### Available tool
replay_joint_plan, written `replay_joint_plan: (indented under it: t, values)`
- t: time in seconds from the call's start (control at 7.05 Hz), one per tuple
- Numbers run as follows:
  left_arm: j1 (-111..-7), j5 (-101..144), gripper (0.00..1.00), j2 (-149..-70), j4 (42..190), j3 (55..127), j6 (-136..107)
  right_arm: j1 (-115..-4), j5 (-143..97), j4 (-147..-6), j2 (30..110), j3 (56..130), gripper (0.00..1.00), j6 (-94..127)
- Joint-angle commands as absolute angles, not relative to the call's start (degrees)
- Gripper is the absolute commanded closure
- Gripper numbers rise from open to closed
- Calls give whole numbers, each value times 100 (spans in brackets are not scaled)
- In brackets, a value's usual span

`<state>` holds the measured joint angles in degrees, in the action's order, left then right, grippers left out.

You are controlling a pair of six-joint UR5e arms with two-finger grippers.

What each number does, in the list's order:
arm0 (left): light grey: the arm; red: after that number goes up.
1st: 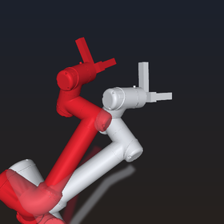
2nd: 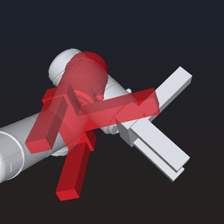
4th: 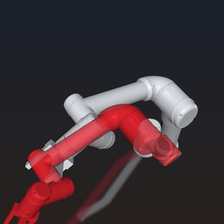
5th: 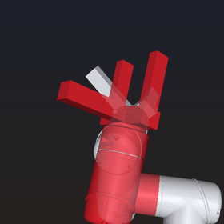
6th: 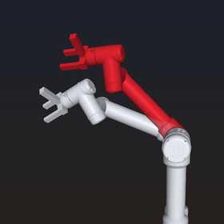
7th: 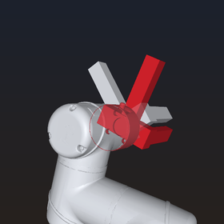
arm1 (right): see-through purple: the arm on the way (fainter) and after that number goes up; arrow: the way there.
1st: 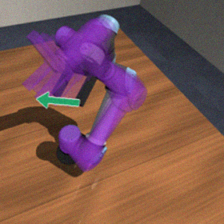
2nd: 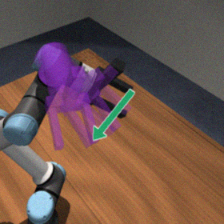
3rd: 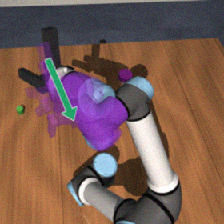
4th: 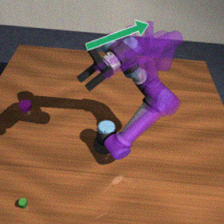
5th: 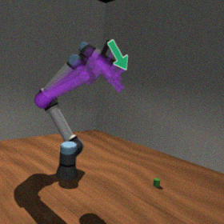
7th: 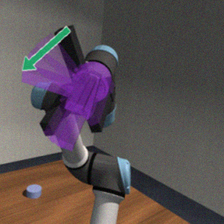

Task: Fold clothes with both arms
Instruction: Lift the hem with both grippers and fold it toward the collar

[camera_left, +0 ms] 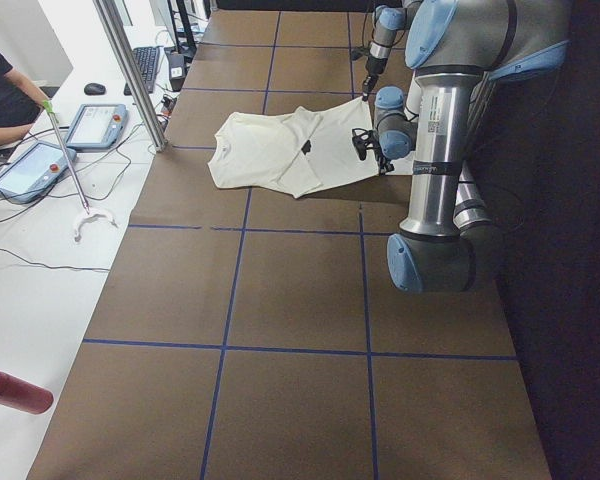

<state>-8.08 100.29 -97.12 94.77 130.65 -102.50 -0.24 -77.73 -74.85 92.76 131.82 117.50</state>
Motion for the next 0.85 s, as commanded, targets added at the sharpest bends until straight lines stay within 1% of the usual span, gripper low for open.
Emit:
replay_joint_plan:
  t: [0.0,0.14,0.43,0.71]
  values:
    - [-1831,10055,100,-10061,9466,12974,-9604,-708,-7883,-7532,8792,13097,100,11620]
    - [-2289,10063,100,-10229,9475,12599,-9293,-1260,-8223,-7532,8415,12826,100,11114]
    - [-3168,10063,100,-10764,9492,11764,-8757,-2438,-9145,-7523,7835,11966,100,10279]
    - [-3873,10063,100,-11309,9588,10911,-8325,-3178,-9377,-7506,7254,11000,100,9532]
